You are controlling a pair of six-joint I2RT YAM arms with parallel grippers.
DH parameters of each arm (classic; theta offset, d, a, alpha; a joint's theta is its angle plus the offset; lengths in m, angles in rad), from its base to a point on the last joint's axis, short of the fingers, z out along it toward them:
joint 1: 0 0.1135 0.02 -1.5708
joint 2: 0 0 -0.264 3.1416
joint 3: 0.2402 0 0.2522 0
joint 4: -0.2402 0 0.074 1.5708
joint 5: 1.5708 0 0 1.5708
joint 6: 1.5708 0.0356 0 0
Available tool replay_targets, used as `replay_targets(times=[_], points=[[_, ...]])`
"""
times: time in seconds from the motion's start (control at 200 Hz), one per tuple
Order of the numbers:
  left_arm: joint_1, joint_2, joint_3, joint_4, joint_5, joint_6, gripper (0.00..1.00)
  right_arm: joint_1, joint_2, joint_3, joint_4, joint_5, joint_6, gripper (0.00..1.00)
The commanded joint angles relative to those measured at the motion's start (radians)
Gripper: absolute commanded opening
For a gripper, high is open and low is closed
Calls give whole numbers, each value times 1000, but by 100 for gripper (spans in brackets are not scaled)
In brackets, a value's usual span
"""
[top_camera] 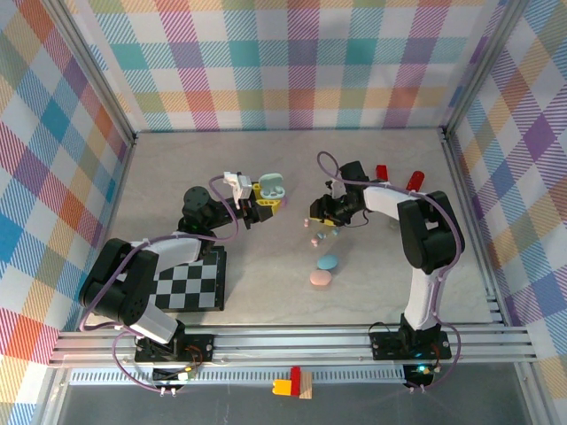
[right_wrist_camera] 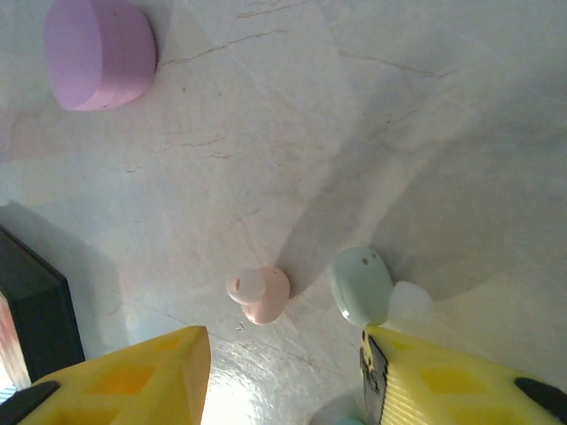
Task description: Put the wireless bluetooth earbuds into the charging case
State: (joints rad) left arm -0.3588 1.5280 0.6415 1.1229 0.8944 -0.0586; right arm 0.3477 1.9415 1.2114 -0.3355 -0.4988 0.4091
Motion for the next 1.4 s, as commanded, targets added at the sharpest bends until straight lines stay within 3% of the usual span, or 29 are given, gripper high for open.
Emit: replay_targets(times=[0.0, 0.12, 0.44, 0.65, 0.83, 1.395], points=[[32, -13, -31, 62, -13, 5, 30, 12, -52, 2, -40, 23, -49, 48], [81, -9, -65, 132, -35, -35, 30, 33, -82, 26, -104, 164, -91, 48], [219, -50, -118, 200, -82, -75, 29, 228, -28, 215, -364, 805, -210, 46], [338, -51, -123, 213, -112, -116, 29, 324, 89, 343, -454, 1025, -268, 42], [382, -71, -123, 209, -120, -116, 29, 365, 175, 420, -507, 1119, -294, 38], [388, -78, -123, 209, -97, -126, 29, 378, 281, 467, -505, 1135, -319, 27]])
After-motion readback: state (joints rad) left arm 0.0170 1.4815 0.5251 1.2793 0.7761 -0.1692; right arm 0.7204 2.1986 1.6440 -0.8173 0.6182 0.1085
